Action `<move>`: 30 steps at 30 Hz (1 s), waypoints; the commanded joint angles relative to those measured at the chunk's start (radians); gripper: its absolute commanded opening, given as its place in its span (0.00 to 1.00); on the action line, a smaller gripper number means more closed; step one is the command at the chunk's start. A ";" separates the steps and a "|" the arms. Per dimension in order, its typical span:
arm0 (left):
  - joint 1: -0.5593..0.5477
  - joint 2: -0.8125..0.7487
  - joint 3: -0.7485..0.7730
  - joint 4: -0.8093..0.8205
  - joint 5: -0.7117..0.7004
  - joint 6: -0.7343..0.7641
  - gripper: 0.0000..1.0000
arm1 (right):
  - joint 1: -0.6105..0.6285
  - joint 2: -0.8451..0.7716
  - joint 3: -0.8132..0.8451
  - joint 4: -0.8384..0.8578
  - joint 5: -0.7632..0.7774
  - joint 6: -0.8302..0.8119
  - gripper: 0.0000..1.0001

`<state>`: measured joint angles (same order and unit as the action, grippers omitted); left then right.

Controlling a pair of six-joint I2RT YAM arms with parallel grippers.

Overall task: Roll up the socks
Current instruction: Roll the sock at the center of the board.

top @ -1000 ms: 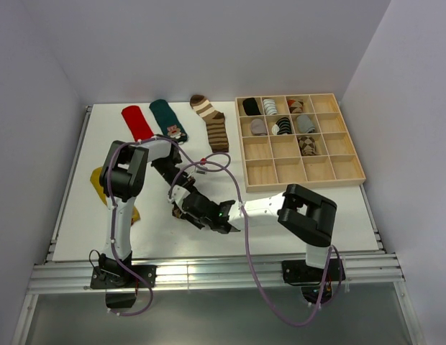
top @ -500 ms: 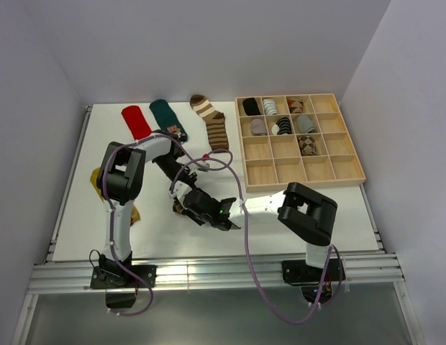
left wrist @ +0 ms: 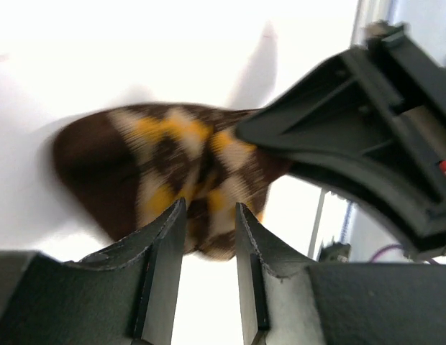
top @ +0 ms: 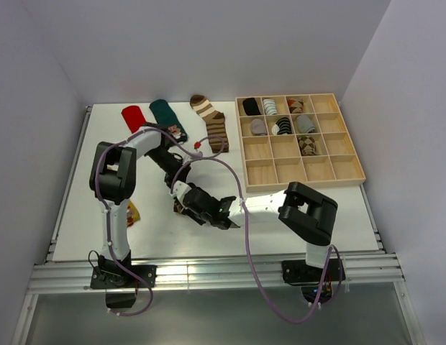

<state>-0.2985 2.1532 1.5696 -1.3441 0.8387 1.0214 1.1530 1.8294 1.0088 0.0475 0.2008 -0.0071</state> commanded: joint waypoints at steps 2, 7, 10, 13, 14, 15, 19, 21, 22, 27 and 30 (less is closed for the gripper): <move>0.067 -0.035 0.058 0.112 -0.047 -0.098 0.36 | -0.004 -0.013 0.016 -0.121 -0.021 -0.025 0.02; 0.070 -0.004 0.050 0.174 -0.078 -0.149 0.35 | -0.006 -0.002 0.037 -0.153 -0.024 -0.040 0.02; 0.061 0.008 0.035 0.215 -0.087 -0.176 0.33 | -0.010 0.010 0.056 -0.173 -0.034 -0.050 0.02; 0.055 0.005 0.018 0.249 -0.086 -0.193 0.33 | -0.016 0.022 0.076 -0.193 -0.047 -0.056 0.02; 0.053 0.007 0.018 0.249 -0.081 -0.192 0.33 | -0.018 0.025 0.085 -0.199 -0.047 -0.057 0.02; 0.053 0.005 0.015 0.258 -0.081 -0.204 0.33 | -0.018 0.031 0.089 -0.205 -0.057 -0.059 0.02; 0.044 0.005 -0.003 0.295 -0.104 -0.228 0.33 | -0.036 0.042 0.123 -0.256 -0.112 -0.071 0.02; 0.033 0.005 -0.014 0.310 -0.116 -0.247 0.32 | -0.048 0.047 0.157 -0.282 -0.187 -0.073 0.02; 0.032 0.004 -0.019 0.338 -0.118 -0.256 0.31 | -0.059 0.056 0.169 -0.313 -0.222 -0.070 0.02; 0.030 -0.088 -0.091 0.515 -0.188 -0.386 0.31 | -0.165 0.102 0.243 -0.406 -0.434 -0.070 0.01; 0.030 -0.171 -0.138 0.689 -0.242 -0.501 0.33 | -0.229 0.128 0.277 -0.460 -0.564 -0.068 0.01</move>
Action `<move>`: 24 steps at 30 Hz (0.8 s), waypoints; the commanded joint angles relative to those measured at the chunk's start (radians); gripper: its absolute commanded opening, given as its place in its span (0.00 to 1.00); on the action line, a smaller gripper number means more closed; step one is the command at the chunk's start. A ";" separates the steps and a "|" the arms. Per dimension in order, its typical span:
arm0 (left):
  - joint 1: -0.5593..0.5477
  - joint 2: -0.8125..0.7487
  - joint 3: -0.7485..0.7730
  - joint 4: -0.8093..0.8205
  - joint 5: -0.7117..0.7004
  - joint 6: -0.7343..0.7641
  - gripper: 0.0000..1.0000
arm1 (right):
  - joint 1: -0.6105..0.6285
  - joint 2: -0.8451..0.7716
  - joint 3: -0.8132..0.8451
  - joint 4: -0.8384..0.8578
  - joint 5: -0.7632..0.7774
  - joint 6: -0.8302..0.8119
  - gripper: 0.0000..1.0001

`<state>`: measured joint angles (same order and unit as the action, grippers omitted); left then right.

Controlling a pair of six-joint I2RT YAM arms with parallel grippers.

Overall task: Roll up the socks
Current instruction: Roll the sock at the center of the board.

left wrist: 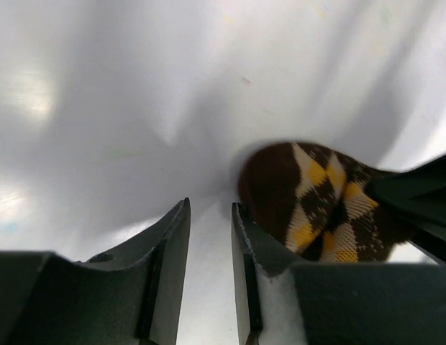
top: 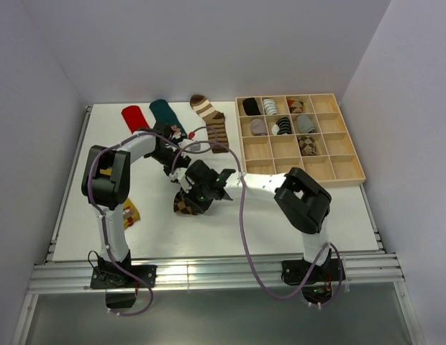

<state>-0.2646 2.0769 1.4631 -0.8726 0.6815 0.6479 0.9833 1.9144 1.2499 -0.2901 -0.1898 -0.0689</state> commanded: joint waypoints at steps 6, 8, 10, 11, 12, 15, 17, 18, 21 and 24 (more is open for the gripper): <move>0.005 -0.192 -0.040 0.432 -0.244 -0.333 0.36 | -0.103 0.112 0.114 -0.224 -0.247 -0.009 0.00; 0.021 -0.231 -0.034 0.446 -0.264 -0.365 0.37 | -0.106 0.129 0.137 -0.250 -0.257 -0.006 0.00; 0.031 -0.274 -0.049 0.497 -0.313 -0.389 0.40 | -0.115 0.140 0.144 -0.267 -0.281 -0.009 0.00; 0.040 -0.325 -0.059 0.510 -0.330 -0.392 0.41 | -0.121 0.141 0.154 -0.271 -0.293 -0.009 0.00; 0.045 -0.354 -0.084 0.550 -0.353 -0.399 0.41 | -0.124 0.144 0.160 -0.277 -0.307 -0.009 0.01; 0.067 -0.475 -0.157 0.589 -0.399 -0.409 0.44 | -0.138 0.172 0.200 -0.323 -0.321 -0.020 0.01; 0.088 -0.573 -0.207 0.638 -0.402 -0.412 0.48 | -0.141 0.196 0.235 -0.359 -0.335 -0.029 0.01; 0.096 -0.604 -0.252 0.649 -0.410 -0.410 0.48 | -0.143 0.205 0.249 -0.369 -0.336 -0.032 0.02; 0.099 -0.701 -0.317 0.641 -0.366 -0.334 0.52 | -0.147 0.247 0.304 -0.415 -0.339 -0.038 0.02; 0.093 -0.784 -0.403 0.594 -0.323 -0.190 0.56 | -0.152 0.294 0.370 -0.474 -0.350 -0.042 0.03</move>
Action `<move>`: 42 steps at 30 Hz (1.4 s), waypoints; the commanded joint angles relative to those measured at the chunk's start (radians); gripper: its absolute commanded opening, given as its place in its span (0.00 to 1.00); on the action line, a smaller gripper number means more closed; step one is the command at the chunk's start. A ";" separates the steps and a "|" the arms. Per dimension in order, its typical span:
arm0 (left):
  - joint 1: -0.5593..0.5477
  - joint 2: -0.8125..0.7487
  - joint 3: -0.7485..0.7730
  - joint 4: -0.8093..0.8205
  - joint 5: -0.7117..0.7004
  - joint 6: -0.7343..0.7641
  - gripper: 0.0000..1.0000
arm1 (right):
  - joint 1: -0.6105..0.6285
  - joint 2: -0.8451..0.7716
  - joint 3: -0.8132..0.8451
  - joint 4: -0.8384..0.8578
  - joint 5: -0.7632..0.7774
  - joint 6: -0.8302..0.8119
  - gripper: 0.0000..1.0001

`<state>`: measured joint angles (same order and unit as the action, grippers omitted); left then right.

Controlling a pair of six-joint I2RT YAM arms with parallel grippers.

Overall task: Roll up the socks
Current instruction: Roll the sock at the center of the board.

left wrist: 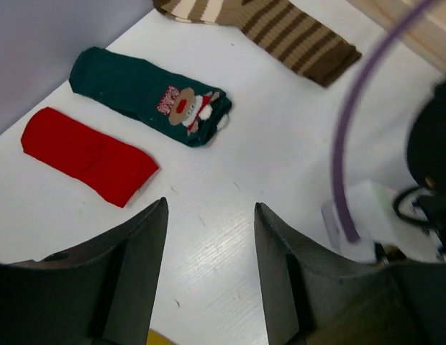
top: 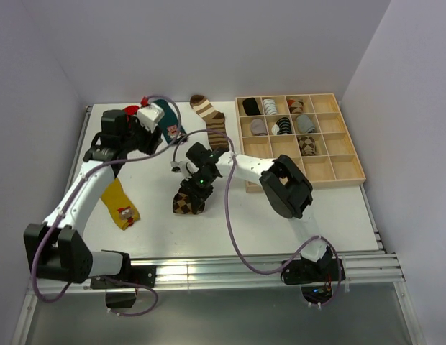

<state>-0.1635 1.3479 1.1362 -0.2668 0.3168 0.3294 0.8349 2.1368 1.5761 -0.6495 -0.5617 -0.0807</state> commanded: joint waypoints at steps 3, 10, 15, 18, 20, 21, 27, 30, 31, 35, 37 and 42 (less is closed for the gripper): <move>-0.051 -0.131 -0.179 -0.078 0.042 0.302 0.57 | -0.007 0.123 0.111 -0.173 0.026 -0.027 0.03; -0.235 -0.314 -0.432 -0.112 0.007 0.503 0.63 | -0.011 0.198 0.220 -0.251 0.036 -0.010 0.04; -0.341 -0.323 -0.503 -0.100 0.024 0.497 0.69 | -0.022 0.216 0.239 -0.268 -0.003 -0.021 0.08; -0.378 -0.282 -0.523 -0.057 0.021 0.481 0.74 | -0.025 0.222 0.246 -0.274 -0.006 -0.024 0.10; -0.402 -0.256 -0.533 -0.025 0.024 0.467 0.74 | -0.026 0.227 0.249 -0.275 -0.010 -0.024 0.12; -0.410 -0.247 -0.538 -0.016 0.031 0.467 0.74 | -0.026 0.229 0.249 -0.277 -0.013 -0.024 0.13; -0.447 -0.178 -0.552 0.069 0.038 0.448 0.76 | -0.031 0.242 0.252 -0.274 -0.020 -0.025 0.13; -0.450 -0.142 -0.553 0.110 0.044 0.436 0.77 | -0.034 0.247 0.246 -0.268 -0.026 -0.027 0.13; -0.450 -0.126 -0.553 0.121 0.041 0.430 0.77 | -0.034 0.247 0.248 -0.266 -0.026 -0.027 0.13; -0.449 -0.079 -0.553 0.136 0.034 0.436 0.76 | -0.039 0.238 0.233 -0.253 -0.032 -0.028 0.14; -0.449 -0.055 -0.549 0.140 0.034 0.435 0.75 | -0.043 0.230 0.223 -0.243 -0.037 -0.028 0.15; -0.450 -0.001 -0.514 0.126 0.051 0.405 0.60 | -0.049 0.226 0.203 -0.227 -0.040 -0.027 0.18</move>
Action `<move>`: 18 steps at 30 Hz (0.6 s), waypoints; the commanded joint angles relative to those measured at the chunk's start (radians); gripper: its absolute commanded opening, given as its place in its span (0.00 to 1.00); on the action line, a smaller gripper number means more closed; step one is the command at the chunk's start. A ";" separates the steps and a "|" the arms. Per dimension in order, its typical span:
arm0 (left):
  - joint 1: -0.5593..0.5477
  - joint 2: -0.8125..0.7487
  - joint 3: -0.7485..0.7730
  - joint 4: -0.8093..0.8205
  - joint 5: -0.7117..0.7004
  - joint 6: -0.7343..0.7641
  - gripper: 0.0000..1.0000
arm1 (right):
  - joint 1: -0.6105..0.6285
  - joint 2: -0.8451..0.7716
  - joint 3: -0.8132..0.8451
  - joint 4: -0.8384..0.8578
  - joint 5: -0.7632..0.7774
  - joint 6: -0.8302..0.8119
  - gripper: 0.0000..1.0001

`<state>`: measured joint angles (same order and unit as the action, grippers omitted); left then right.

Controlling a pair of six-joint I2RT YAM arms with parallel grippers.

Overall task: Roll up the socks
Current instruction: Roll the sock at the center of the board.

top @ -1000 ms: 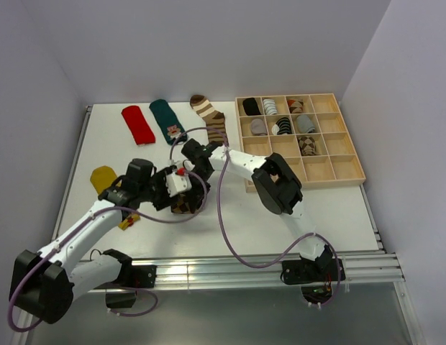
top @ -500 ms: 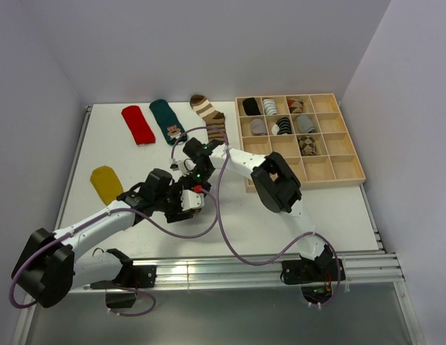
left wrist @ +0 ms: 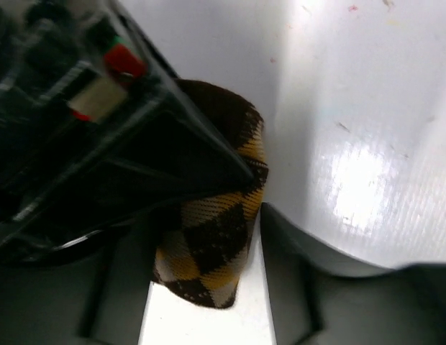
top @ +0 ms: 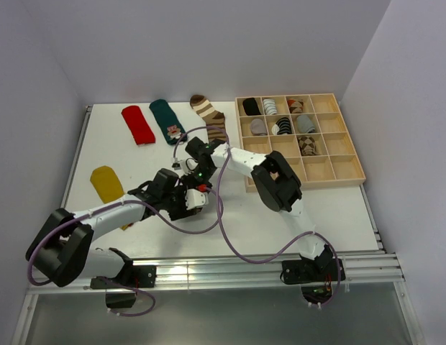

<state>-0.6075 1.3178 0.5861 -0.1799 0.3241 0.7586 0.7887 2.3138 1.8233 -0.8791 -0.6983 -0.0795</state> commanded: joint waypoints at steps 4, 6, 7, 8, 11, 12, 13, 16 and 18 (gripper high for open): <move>0.005 0.099 0.084 -0.012 0.078 -0.045 0.35 | -0.009 0.018 -0.084 0.052 0.105 -0.011 0.28; 0.011 0.119 0.115 -0.047 0.093 -0.048 0.19 | -0.019 -0.025 -0.137 0.093 0.118 0.015 0.39; 0.020 0.136 0.130 -0.058 0.113 -0.053 0.14 | -0.022 -0.045 -0.159 0.141 0.131 0.027 0.44; 0.026 0.144 0.138 -0.075 0.119 -0.054 0.09 | -0.026 -0.085 -0.180 0.167 0.141 0.055 0.46; 0.048 0.175 0.161 -0.095 0.154 -0.061 0.00 | -0.049 -0.155 -0.274 0.278 0.174 0.128 0.51; 0.054 0.179 0.167 -0.113 0.167 -0.059 0.00 | -0.065 -0.210 -0.323 0.335 0.183 0.147 0.52; 0.067 0.187 0.178 -0.118 0.190 -0.062 0.00 | -0.071 -0.237 -0.347 0.363 0.203 0.168 0.53; 0.098 0.201 0.207 -0.154 0.243 -0.064 0.00 | -0.095 -0.348 -0.442 0.457 0.265 0.246 0.57; 0.113 0.213 0.225 -0.174 0.271 -0.061 0.00 | -0.109 -0.392 -0.508 0.517 0.301 0.294 0.58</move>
<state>-0.5228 1.5043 0.7753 -0.2741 0.5098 0.7116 0.7155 2.0113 1.3857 -0.4965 -0.5400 0.1265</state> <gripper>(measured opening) 0.123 0.578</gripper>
